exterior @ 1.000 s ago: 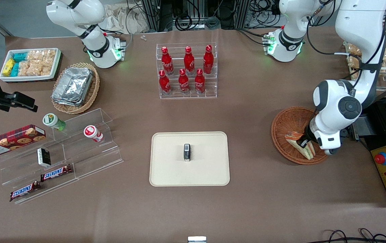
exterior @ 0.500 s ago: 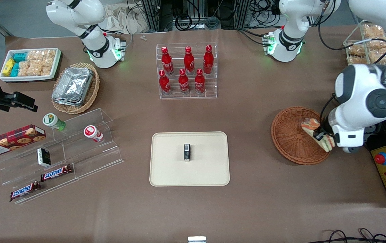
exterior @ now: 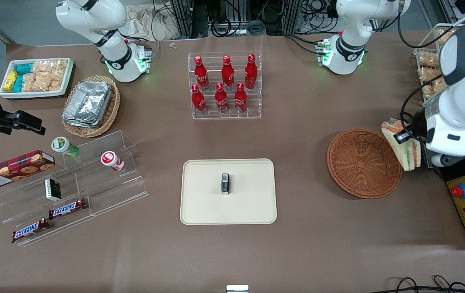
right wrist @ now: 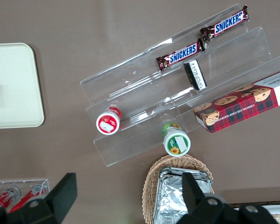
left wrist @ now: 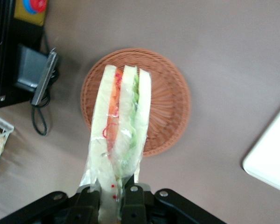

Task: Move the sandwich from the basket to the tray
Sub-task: 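Lift the sandwich up out of the basket with the left gripper, then carry the sandwich over the cream tray beside the dark box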

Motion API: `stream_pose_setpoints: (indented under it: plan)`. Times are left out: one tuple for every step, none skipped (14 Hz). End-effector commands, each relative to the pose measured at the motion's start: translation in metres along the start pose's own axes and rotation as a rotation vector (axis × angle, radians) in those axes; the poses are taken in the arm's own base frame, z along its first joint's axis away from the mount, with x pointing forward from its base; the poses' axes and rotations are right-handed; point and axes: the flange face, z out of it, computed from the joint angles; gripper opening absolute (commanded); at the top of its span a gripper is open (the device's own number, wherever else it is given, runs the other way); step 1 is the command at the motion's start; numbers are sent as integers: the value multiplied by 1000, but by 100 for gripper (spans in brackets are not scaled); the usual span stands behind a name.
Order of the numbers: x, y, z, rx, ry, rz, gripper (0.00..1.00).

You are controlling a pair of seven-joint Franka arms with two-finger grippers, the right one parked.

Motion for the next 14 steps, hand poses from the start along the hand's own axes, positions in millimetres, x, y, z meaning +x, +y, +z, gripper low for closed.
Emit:
stream_pose_setpoints:
  plan:
    - [-15,47,-21,-37,13,203,0]
    - [-24,68,-22,-48,16,308,0]
    - [-32,92,-20,-62,10,372,0]
    - [-39,113,-14,-83,-8,408,0]
    - [-44,132,-1,-112,-46,420,0]
    - [-45,151,14,-151,-73,402,0]
    - [-49,178,32,-172,-74,389,0]
    - [-55,211,58,-183,-66,379,0]
    - [-61,241,83,-188,-49,367,0]
    - [-58,259,109,-176,-28,345,0]
    - [-59,278,134,-174,-16,316,0]
    - [-63,295,154,-184,0,302,0]
    - [-64,307,172,-188,16,298,0]
    - [-61,312,188,-185,20,294,0]
